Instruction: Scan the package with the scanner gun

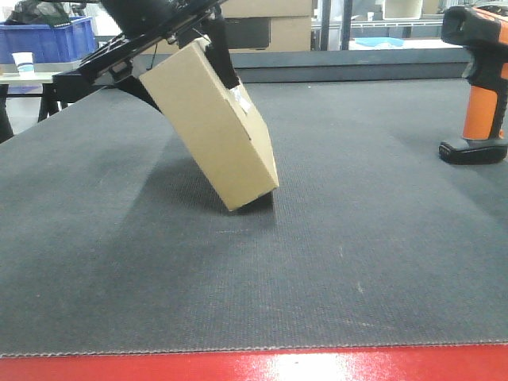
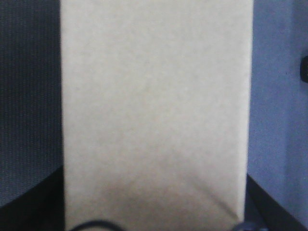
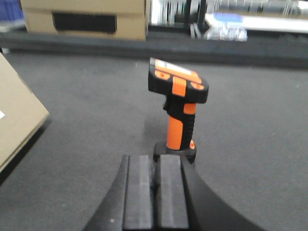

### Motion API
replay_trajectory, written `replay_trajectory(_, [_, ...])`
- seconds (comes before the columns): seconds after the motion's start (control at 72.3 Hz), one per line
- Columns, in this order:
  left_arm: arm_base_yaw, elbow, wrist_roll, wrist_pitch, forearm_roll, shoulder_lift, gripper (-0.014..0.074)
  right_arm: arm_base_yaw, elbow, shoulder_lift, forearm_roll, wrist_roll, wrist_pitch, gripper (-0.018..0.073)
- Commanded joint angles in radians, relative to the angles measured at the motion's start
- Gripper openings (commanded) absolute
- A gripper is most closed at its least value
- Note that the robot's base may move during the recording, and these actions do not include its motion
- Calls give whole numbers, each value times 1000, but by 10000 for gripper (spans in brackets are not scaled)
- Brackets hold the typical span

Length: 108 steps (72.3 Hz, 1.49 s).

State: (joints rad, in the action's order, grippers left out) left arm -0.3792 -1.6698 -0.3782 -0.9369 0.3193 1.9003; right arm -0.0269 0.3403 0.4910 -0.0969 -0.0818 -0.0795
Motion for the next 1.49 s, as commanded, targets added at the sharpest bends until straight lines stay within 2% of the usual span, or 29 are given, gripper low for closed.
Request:
replay_trajectory(0.0, [-5,-4,13,7,11,-13,-111,0,21,162,8,0,166,-168])
replay_trajectory(0.208, [-5,-4,13,14,9,-13,-111,0,21,464,8,0,602,-168])
replay_trajectory(0.346, [-5,-4,13,22,9,-13,-111,0,21,623,6,0,719,-168])
replay_trajectory(0.47, [-5,-4,13,27,9,-13,-111,-2,21,771,-66,9,832,-160])
replay_trajectory(0.512, [-5,-4,13,27,9,-13,-111,-13,21,816,-95,62,853,-160])
replay_trajectory(0.54, [-5,-4,13,27,9,-13,-111,-30,21,851,-91,135,871,-160])
replay_trajectory(0.567, [-5,-4,13,27,9,-13,-111,-41,21,877,-74,186,888,-160])
replay_trajectory(0.623, [-5,-4,13,27,9,-13,-111,-75,25,918,27,252,928,-160])
replay_trajectory(0.706, [-5,-4,13,27,9,-13,-111,-127,46,973,232,321,947,-160])
replay_trajectory(0.775, [-5,-4,13,28,9,-13,-111,-171,71,1005,312,363,949,-160])
replay_trajectory(0.968, [-5,-4,13,28,9,-13,-111,-251,139,1058,314,371,991,-160])
replay_trajectory(1.273, [-5,-4,13,27,9,-11,-111,-233,254,1166,314,369,992,-160])
replay_trajectory(1.48, [-5,-4,13,6,9,-11,-111,-207,277,1210,279,369,990,-160])
